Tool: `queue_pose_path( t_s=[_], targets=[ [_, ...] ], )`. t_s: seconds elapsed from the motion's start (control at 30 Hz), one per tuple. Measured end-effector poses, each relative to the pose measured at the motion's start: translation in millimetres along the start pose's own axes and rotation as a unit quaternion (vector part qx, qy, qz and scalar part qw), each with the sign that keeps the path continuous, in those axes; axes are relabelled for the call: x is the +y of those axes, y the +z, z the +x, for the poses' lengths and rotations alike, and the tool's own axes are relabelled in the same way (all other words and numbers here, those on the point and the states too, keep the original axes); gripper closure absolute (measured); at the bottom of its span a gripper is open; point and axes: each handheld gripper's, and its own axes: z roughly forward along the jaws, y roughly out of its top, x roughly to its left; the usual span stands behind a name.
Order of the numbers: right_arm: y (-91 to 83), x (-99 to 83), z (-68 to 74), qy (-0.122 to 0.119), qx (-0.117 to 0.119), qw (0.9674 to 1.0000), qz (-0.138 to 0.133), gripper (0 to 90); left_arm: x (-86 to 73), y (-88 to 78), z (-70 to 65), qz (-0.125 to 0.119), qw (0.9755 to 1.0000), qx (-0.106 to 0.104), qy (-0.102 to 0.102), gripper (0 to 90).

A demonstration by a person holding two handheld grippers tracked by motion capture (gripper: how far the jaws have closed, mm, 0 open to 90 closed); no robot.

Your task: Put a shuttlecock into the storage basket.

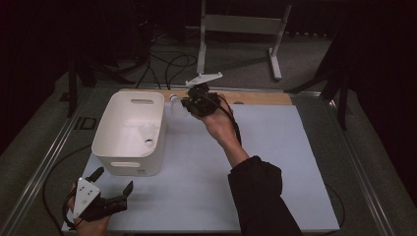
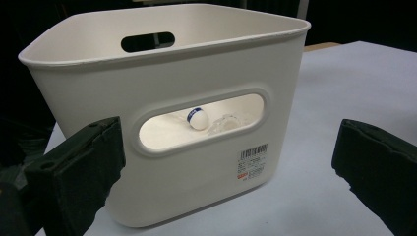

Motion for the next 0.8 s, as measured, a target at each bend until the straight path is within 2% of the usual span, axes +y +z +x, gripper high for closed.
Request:
queue_pose_path(
  t_s=[0.8],
  targets=[
    [1.2, 9.3, 3.3, 0.007, 0.014, 0.9998, -0.015, 89.2, 0.0, -0.4, 0.5, -0.001, 1.0000, 0.000, 0.001, 0.2]
  ],
)
